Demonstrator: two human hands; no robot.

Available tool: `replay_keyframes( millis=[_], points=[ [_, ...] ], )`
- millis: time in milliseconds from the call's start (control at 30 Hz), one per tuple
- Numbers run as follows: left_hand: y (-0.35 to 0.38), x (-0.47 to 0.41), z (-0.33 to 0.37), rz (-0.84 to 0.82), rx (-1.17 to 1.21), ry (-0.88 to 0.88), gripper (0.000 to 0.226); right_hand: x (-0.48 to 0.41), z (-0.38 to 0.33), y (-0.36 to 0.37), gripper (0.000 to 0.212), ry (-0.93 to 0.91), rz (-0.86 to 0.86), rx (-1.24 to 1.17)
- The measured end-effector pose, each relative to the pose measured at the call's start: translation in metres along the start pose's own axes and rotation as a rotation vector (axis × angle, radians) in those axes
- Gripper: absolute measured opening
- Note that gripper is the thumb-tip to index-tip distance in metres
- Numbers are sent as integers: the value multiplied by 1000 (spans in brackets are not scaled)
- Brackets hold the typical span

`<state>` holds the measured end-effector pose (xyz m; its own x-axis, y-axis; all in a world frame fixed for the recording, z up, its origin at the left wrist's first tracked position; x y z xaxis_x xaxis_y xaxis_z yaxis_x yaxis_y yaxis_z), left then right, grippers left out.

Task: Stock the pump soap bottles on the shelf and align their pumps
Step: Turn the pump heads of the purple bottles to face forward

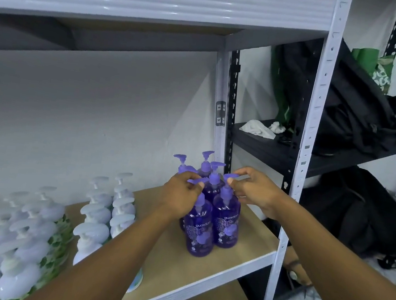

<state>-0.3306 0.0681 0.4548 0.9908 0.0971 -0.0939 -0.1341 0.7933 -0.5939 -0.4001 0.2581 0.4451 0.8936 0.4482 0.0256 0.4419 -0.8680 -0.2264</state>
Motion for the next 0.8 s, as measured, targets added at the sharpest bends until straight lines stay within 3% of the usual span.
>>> replay_keyframes(
  millis=[367, 567, 800],
  points=[
    [-8, -1, -3, -41, 105, -34, 30, -5, 2, -7, 25, 65, -75, -63],
    [-39, -20, -11, 71, 189, -30, 30, -28, 3, -15, 25, 57, 1, -210],
    [-38, -44, -18, -105, 160, -50, 41, -58, 6, -12, 26, 68, -70, -208]
  ],
)
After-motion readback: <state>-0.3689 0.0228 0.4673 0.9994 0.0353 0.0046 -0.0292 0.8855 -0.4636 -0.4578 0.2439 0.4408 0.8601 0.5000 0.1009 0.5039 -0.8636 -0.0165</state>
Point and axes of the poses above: each hand's wrist, its own x-axis away from the middle knuckle, its own y-axis out of the palm, z = x × y, the point moved 4 cm from there along -x, towards the middle knuckle, and after that the axes turned 8 degrees about -z, right-handed, at the moved point
